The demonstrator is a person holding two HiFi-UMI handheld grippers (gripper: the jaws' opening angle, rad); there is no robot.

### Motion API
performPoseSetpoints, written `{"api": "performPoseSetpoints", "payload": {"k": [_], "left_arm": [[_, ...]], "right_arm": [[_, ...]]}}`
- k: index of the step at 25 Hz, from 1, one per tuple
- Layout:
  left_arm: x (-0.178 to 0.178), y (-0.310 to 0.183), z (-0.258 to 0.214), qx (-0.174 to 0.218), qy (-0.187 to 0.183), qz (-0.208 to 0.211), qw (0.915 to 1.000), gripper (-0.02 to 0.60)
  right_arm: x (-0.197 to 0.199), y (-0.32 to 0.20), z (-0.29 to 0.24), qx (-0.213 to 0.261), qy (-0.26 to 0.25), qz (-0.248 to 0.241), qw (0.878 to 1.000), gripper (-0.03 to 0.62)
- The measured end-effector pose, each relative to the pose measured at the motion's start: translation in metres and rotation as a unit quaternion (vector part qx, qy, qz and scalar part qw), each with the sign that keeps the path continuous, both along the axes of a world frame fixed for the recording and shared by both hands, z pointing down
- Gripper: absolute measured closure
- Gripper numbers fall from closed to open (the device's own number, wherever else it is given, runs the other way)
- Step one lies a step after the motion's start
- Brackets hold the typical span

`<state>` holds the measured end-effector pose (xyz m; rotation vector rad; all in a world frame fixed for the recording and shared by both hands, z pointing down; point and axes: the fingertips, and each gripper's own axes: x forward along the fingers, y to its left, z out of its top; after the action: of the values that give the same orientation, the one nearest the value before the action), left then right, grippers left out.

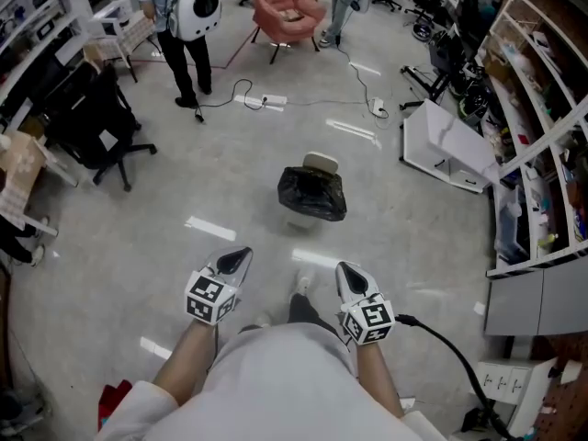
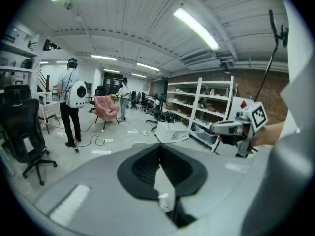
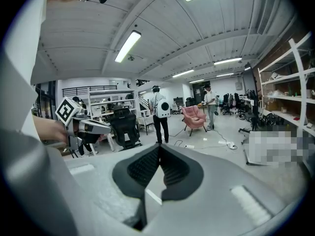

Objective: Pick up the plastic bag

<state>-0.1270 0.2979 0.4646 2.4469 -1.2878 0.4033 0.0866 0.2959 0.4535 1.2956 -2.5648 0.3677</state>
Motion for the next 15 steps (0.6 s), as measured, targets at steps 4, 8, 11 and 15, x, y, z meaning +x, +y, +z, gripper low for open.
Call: {"api": "performPoseSetpoints", "payload": {"k": [4,8,11,15], "left_arm": [[0.004,-0.029,0.002,0.002,-0.003,-0.011,0.9999,0.578],[0.012,-0.063,0.003,0.001,-0.006,-0.018,0.9998,0.578],[0.020,-0.090,0.005,-0.006,-0.003,-0.024,0.9997,0.578],[0.031,-0.124,0.009,-0.015,-0.006,-0.032,0.9994,0.578]], "right_arm": [[0.005,-0.036,0.003,-0.003,0.000,-0.008,1.000,0.592],[0.014,-0.075,0.008,-0.013,0.000,-0.013,1.000,0.592],[0.022,-0.105,0.010,-0.017,0.001,-0.015,1.000,0.592],[0.035,-0.144,0.015,-0.026,-0.001,-0.020,0.999,0.592]]}}
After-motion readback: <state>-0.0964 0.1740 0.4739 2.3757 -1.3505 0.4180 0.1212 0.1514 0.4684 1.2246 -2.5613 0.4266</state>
